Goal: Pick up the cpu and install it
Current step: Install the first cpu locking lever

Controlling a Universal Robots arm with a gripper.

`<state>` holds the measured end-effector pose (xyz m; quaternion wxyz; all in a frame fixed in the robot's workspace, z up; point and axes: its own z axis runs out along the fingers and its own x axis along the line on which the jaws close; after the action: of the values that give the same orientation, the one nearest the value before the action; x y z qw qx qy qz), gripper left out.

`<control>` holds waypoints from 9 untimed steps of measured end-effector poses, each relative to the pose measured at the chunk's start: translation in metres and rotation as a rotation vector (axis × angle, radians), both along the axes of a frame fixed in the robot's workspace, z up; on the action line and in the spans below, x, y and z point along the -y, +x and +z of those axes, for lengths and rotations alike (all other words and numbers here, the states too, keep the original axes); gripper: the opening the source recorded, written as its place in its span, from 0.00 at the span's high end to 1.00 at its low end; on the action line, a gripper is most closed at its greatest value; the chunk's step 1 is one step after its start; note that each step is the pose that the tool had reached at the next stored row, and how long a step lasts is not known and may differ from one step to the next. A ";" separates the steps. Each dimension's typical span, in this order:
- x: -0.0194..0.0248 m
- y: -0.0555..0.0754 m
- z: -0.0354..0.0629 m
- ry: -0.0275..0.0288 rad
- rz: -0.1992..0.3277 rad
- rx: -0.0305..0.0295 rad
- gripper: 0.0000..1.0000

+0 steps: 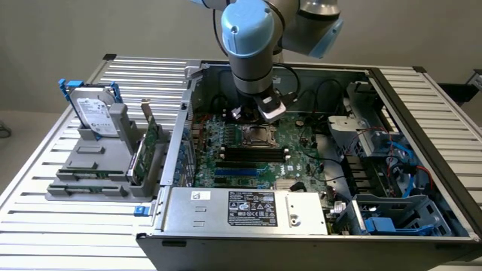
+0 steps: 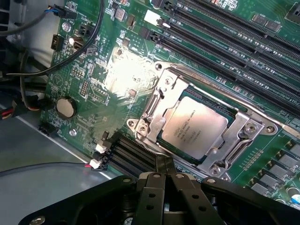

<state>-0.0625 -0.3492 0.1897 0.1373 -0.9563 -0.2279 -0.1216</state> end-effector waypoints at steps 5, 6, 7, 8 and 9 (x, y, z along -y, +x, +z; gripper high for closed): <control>-0.0005 0.000 0.0000 -0.0053 -0.006 -0.0001 0.89; -0.0005 0.000 0.0000 -0.0071 -0.007 -0.0002 0.89; -0.0006 0.000 0.0000 -0.0090 -0.009 -0.0003 0.89; -0.0007 0.000 0.0000 -0.0111 -0.010 -0.0004 0.89; -0.0007 0.000 0.0000 -0.0136 -0.011 -0.0005 0.89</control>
<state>-0.0625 -0.3484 0.1898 0.1302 -0.9585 -0.2233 -0.1206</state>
